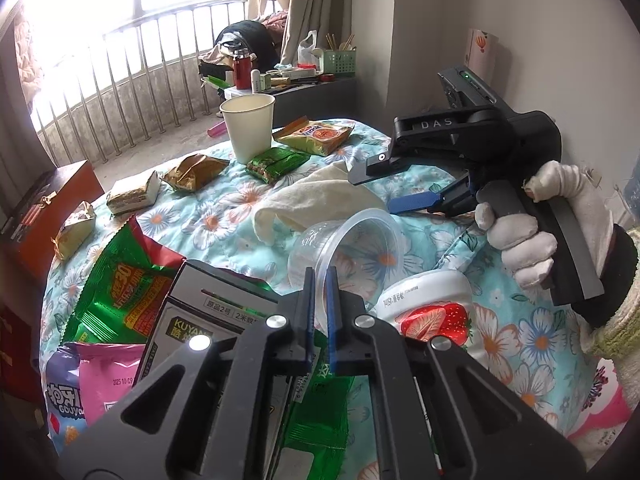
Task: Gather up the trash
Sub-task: 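Grasp the clear plastic cup by its rim with the left tool, then grasp the white glove with the right tool while the left tool holds the cup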
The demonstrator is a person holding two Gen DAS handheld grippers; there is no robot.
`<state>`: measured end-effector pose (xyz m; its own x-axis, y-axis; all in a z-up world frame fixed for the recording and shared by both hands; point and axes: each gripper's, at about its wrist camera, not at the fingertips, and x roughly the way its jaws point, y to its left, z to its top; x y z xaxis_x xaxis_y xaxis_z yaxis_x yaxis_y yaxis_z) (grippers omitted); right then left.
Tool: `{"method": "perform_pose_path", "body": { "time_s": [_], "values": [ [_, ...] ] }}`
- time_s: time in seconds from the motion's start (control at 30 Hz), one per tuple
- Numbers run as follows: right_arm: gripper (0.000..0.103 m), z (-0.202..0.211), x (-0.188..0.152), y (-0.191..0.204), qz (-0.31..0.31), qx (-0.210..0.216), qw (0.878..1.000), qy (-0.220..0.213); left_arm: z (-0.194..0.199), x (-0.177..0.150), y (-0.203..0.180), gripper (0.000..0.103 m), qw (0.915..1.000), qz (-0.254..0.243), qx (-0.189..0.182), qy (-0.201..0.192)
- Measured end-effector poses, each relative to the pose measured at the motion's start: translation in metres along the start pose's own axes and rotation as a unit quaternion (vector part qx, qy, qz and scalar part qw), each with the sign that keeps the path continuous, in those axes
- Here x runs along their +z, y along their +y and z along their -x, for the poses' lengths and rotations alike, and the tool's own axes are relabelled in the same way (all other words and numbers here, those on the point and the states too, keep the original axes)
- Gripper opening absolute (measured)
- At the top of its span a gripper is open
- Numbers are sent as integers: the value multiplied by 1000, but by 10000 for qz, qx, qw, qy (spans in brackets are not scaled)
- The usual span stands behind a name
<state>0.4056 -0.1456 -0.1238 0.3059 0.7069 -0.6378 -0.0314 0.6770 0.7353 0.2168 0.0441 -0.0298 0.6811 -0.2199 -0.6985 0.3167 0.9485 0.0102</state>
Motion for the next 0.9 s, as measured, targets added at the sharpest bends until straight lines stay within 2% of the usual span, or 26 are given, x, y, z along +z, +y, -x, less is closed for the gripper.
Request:
{"method": "perform_pose_path", "body": {
  "time_s": [0.17, 0.33, 0.43, 0.67, 0.9],
  "values": [
    [44, -4, -10, 6, 94, 18, 9999, 71, 2, 1, 4, 2, 9999, 125, 50, -56],
    [11, 1, -19, 3, -1, 222, 9998, 10, 7, 2, 7, 2, 9997, 206, 91, -134],
    [6, 15, -22, 7, 14, 358, 9992, -161, 13, 3, 9, 2, 9993, 266, 114, -241],
    [5, 64, -44, 21, 180, 849, 9937, -706, 34, 8, 13, 2, 9975, 458, 117, -522],
    [5, 120, -62, 37, 432, 1032, 9856, -1267, 56, 13, 19, 2, 9948, 588, 111, -823]
  ]
}}
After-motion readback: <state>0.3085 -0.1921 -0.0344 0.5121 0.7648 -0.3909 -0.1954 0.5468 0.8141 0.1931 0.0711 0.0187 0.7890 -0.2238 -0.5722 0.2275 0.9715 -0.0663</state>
